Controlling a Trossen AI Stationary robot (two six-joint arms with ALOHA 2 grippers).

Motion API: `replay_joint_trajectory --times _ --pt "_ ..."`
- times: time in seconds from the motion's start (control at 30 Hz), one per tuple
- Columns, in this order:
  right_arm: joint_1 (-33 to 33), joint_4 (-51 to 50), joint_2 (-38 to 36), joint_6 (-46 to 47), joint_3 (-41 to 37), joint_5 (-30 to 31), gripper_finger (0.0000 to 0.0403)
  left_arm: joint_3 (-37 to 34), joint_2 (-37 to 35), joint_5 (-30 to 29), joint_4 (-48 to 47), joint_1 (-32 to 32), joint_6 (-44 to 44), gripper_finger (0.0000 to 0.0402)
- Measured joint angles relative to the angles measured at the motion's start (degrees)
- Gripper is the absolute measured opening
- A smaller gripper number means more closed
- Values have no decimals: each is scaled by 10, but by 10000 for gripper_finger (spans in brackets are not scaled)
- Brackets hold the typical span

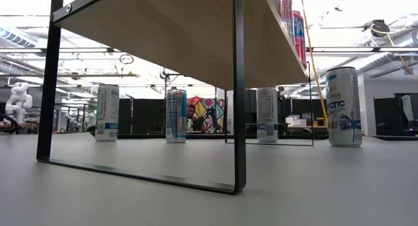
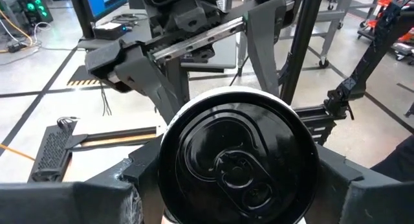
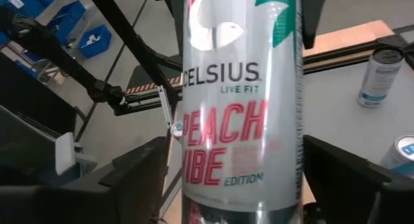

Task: Place canned beverage on shelf
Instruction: Put the white pink soda can on the shelf aligned with the other white pink soda cans

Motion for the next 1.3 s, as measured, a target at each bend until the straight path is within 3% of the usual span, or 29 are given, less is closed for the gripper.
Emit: replay_joint_trajectory --times 0.6,1.07,1.3 --pt "-26 -57 -41 10 0 15 325 0 -10 4 -111 0 36 256" --pt "-18 -191 -53 72 0 13 324 20 -32 -4 -169 37 106 256" --pt "-17 -205 -66 66 0 32 325 44 -33 -20 -172 70 125 256"
